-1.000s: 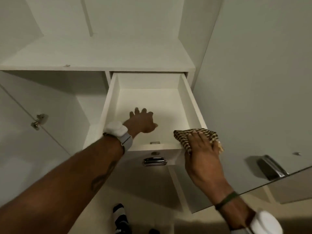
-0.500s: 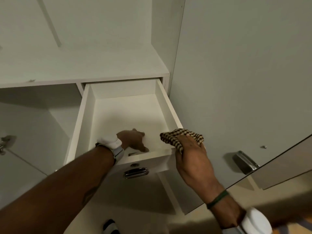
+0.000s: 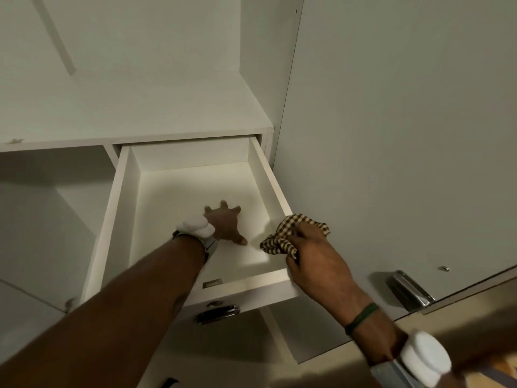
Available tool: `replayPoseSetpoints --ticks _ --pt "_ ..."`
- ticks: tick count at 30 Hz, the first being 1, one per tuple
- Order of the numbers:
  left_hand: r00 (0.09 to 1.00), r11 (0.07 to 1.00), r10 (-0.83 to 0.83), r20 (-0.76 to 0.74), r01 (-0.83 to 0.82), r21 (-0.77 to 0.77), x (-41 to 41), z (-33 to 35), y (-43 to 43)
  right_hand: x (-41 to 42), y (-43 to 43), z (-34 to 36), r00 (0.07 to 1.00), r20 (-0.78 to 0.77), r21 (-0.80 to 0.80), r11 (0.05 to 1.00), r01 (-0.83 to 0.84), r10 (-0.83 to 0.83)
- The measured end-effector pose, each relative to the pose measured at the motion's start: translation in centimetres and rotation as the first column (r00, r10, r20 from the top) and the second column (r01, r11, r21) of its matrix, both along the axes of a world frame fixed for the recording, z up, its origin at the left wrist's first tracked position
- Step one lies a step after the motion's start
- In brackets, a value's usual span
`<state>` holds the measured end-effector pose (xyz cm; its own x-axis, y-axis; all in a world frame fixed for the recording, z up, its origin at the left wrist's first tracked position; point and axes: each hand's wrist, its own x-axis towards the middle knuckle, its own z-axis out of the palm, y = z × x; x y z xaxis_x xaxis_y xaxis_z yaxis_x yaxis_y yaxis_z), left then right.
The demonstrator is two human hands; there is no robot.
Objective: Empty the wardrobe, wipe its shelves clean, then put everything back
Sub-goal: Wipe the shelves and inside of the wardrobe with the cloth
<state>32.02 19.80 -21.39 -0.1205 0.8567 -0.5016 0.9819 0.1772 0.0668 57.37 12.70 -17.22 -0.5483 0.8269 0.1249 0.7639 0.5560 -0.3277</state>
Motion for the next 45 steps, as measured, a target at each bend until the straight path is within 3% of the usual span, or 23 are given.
replayPoseSetpoints --ticks 7,17,22,27,34,37,42,45 --pt "0.999 1.0 0.014 0.033 -0.014 0.023 -0.1 0.0 0.0 -6.4 11.4 0.1 0.997 -0.07 -0.067 0.997 -0.033 0.028" --pt "0.995 0.998 0.059 0.078 -0.061 0.015 -1.0 -2.4 0.7 -2.9 8.1 0.9 0.996 0.054 -0.001 0.998 -0.066 0.066" --pt "0.993 0.998 0.063 0.1 -0.063 0.006 -0.9 -2.3 0.6 -9.0 14.7 2.5 0.996 -0.01 -0.012 0.996 -0.093 0.093" --pt "0.996 0.999 0.05 0.069 -0.051 0.008 -0.9 -2.3 0.6 -16.1 22.5 3.6 1.0 -0.013 -0.085 0.996 -0.011 0.01" --pt "0.999 0.999 0.028 0.047 -0.028 0.016 -0.7 -2.0 0.5 -18.5 26.9 1.6 0.993 0.11 0.046 0.997 -0.057 0.052" --pt "0.996 0.999 0.032 0.083 -0.034 0.031 -1.1 -1.3 0.3 -18.6 27.1 -0.1 0.996 0.083 0.113 0.993 -0.022 0.013" --pt "0.987 0.999 0.028 0.157 -0.031 0.014 -1.6 -0.6 -0.9 -19.1 24.7 -1.9 0.974 0.21 0.188 0.981 0.041 -0.081" --pt "0.947 0.996 0.07 0.314 -0.085 0.033 -4.4 1.7 -2.4 -20.5 22.3 -0.5 0.977 0.187 0.099 0.991 0.089 -0.107"
